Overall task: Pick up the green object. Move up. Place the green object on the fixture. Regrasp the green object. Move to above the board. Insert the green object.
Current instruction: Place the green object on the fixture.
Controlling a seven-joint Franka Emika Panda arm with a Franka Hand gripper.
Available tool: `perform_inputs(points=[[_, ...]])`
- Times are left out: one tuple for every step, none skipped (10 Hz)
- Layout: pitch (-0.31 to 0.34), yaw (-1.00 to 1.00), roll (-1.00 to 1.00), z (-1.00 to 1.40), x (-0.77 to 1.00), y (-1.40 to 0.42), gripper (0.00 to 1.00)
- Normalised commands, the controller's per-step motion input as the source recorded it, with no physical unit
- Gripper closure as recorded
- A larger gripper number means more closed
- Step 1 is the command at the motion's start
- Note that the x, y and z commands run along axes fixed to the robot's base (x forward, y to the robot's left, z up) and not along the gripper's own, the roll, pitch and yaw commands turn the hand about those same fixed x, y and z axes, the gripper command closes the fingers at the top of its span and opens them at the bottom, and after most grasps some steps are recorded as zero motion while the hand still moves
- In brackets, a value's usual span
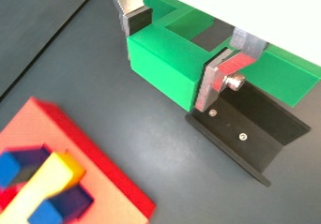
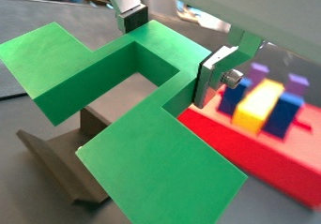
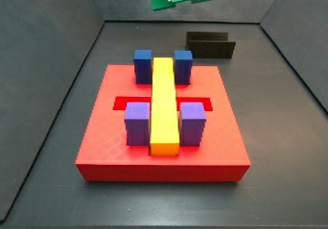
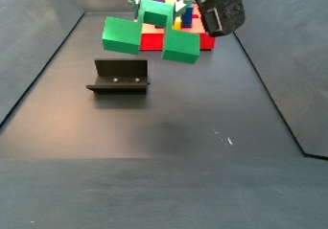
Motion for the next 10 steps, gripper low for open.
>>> perform_inputs(points=[[0.114,0.57,-0.85,0.0,0.03,-0.01,1.0],[0.06,0.35,-1.0,0.05,0.15,0.01,1.0],[0.077,0.0,-0.59,0.0,0.49,0.03,1.0],[0.154,-0.38,-0.31,0.0,0.71,0.0,1.0],[0.04,-0.66,-0.4,0.0,0.52,0.03,1.0],[0.04,-0.76,-0.38,0.0,0.43,0.07,1.0],[0.023,-0.75,-0.33,0.0,0.45,0.1,1.0],[0.006,-0.68,-0.25,0.0,0.52,0.07,1.0],[0.029,-0.47,-0.21,-0.12,0.61,-0.13,1.0],[0.1,-0.21,-0.38,-0.3,0.55,-0.17,1.0]])
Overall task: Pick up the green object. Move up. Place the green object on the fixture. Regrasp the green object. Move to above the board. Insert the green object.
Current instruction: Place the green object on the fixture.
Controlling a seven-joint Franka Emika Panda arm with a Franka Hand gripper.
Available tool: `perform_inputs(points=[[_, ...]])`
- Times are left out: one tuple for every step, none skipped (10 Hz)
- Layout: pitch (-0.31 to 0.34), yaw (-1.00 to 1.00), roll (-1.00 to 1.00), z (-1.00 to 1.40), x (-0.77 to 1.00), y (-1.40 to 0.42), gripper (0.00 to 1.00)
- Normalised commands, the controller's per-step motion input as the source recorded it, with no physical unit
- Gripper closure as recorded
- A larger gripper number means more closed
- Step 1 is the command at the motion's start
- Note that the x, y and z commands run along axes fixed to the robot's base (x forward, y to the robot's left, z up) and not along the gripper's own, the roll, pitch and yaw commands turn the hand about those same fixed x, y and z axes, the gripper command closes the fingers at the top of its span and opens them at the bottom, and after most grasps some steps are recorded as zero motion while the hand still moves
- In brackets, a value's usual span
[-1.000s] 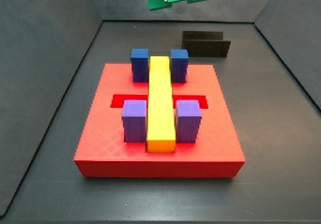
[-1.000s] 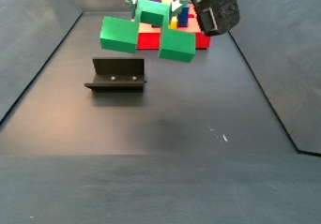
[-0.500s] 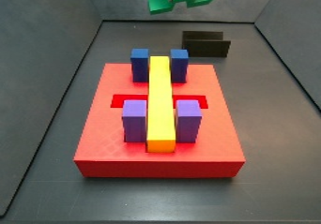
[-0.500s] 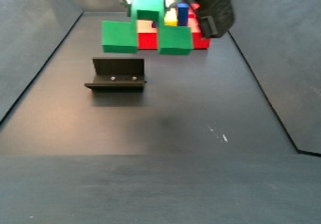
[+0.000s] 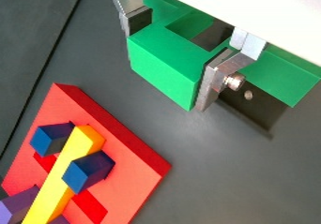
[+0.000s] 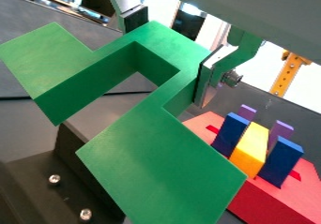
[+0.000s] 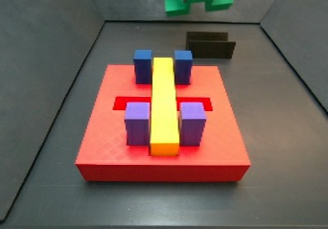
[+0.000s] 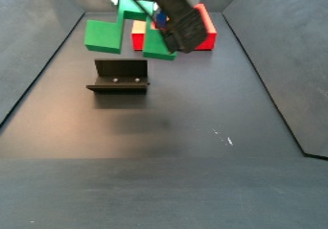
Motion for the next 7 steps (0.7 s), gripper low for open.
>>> perform_inputs(points=[[0.12,-0.16,-0.41,-0.24,0.59,-0.23,1.0],[0.009,-0.09,-0.51,-0.23,0.47,-0.14,1.0],[0.014,0.0,-0.54,-0.38,0.5,0.0,1.0],[0.117,0.09,-0.43,-0.46,0.62,0.0,1.0],[0.237,0.16,-0.43,-0.43,0.68,0.07,1.0],[0.326,0.19,-0.23,-0.32,0.65,0.06,1.0],[0.36,0.1,0.14,-0.25,0.43,0.0,1.0]])
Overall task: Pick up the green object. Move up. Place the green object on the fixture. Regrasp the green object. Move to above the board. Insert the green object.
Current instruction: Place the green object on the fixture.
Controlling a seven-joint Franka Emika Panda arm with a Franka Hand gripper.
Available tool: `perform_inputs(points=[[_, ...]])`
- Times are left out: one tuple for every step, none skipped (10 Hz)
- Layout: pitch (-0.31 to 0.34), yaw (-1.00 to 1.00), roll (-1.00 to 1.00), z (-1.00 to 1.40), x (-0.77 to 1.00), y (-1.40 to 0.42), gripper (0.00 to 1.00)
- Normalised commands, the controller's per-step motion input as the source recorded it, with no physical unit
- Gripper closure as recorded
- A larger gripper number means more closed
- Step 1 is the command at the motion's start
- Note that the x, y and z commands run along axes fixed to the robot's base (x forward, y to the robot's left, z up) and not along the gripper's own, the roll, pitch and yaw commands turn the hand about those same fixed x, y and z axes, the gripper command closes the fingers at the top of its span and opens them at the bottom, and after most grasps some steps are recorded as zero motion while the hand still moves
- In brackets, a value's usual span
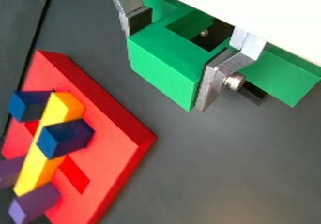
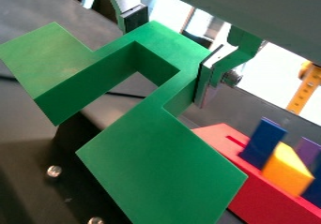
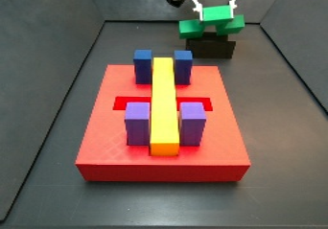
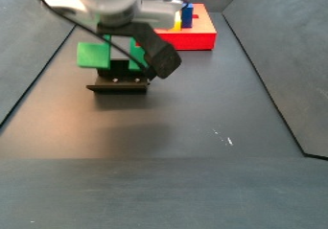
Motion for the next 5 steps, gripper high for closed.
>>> perform_inputs(points=[[0.291,0.0,0.27,-0.37,0.19,0.0,1.0],[0.317,0.0,0.37,-0.38,0.18,0.02,1.0],[0.346,-0.07,0.5,-0.4,0.21,0.0,1.0],[0.326,-0.11,0.45,-0.3,0.11,0.0,1.0],[0.089,-0.06,0.11,-0.08,0.0,0.0,1.0]])
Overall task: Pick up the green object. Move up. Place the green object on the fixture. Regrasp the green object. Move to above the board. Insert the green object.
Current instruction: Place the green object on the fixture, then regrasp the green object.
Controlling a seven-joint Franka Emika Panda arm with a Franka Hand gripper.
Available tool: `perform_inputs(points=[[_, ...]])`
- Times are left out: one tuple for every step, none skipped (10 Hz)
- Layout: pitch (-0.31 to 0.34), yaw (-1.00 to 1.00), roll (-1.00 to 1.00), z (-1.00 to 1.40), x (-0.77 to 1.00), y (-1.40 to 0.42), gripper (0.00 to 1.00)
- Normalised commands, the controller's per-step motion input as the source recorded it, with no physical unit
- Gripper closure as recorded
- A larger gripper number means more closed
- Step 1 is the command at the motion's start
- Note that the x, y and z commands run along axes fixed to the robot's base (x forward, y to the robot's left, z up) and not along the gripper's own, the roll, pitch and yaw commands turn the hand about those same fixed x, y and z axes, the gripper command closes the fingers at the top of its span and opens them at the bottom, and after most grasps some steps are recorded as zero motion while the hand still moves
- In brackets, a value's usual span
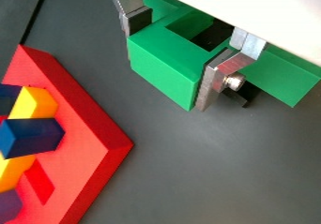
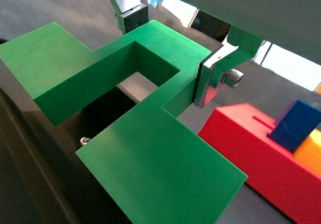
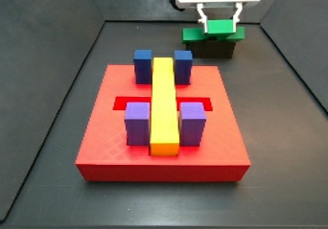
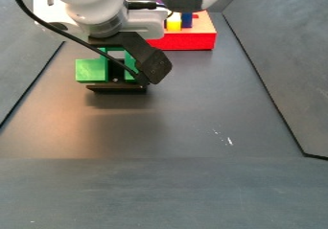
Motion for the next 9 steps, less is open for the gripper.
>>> perform_inputs(points=[[0.0,0.0,0.01,0.0,0.0,0.0,1.0],[0.0,0.0,0.05,0.0,0.0,0.0,1.0],[0.0,0.0,0.0,0.0,0.03,-0.01,1.0],[0.0,0.0,0.05,0.0,0.12,-0.12,1.0],[0.0,0.0,0.0,0.0,0.0,0.0,0.0],[0.0,-0.13,0.22,0.46,-0.14,0.0,0.0],[-0.051,-0.05,0.0,0.77,-0.02,0.0,0.0],[-0.143,-0.02,-0.21,1.0,0.0,0.07,0.0],[-0.12,-0.01,-0.24,1.0,0.0,0.07,0.0]])
